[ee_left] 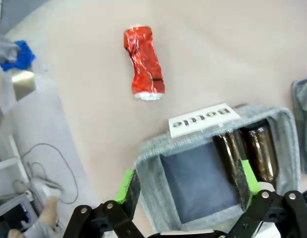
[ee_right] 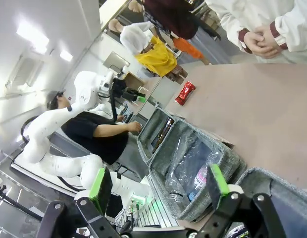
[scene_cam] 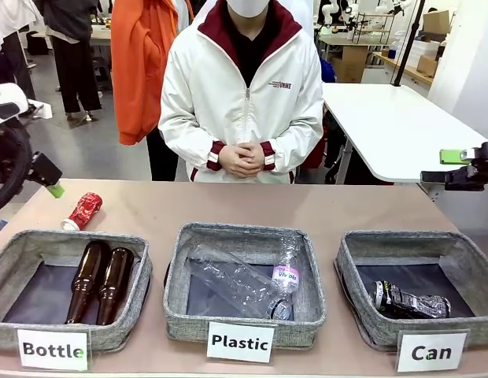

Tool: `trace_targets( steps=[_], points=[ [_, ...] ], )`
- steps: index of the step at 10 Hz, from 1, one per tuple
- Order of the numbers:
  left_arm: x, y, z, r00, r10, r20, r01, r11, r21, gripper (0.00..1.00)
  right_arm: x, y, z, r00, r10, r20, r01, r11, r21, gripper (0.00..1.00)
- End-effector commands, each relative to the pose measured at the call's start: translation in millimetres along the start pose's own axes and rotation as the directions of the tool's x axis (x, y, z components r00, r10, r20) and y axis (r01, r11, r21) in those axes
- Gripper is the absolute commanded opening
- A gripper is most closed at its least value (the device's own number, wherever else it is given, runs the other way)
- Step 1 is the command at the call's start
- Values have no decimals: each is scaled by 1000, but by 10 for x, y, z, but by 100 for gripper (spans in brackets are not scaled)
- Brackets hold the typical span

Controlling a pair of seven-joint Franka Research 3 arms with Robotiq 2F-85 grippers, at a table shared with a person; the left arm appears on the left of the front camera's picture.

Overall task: Sort the can waste into the basket.
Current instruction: Pick up the can waste from the table and place it in the right Fabric basket.

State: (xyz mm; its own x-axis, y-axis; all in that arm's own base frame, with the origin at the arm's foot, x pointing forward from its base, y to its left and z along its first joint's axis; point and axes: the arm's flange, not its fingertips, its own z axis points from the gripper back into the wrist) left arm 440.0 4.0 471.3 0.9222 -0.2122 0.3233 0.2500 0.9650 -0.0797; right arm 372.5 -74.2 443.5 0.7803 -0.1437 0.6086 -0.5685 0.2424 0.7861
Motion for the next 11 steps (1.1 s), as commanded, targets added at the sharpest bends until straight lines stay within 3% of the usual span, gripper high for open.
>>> trace_targets(
  steps=[1,3,7,11],
  points=[
    [429,141,-481,998,41,-50,-42,999,-27,100,2,10,24,1000,15,-8,-15,1000,8,100],
    [611,129,-906,999,49,5,-49,999,15,100,2,10,24,1000,15,-8,-15,1000,8,100],
    [800,198,-1670,994,50,-101,-52,999,-11,100,2,10,24,1000,15,-8,-15,1000,8,100],
    [847,312,-2007,991,100,-94,-95,994,56,100,2,10,24,1000,15,-8,-15,1000,8,100]
  ],
)
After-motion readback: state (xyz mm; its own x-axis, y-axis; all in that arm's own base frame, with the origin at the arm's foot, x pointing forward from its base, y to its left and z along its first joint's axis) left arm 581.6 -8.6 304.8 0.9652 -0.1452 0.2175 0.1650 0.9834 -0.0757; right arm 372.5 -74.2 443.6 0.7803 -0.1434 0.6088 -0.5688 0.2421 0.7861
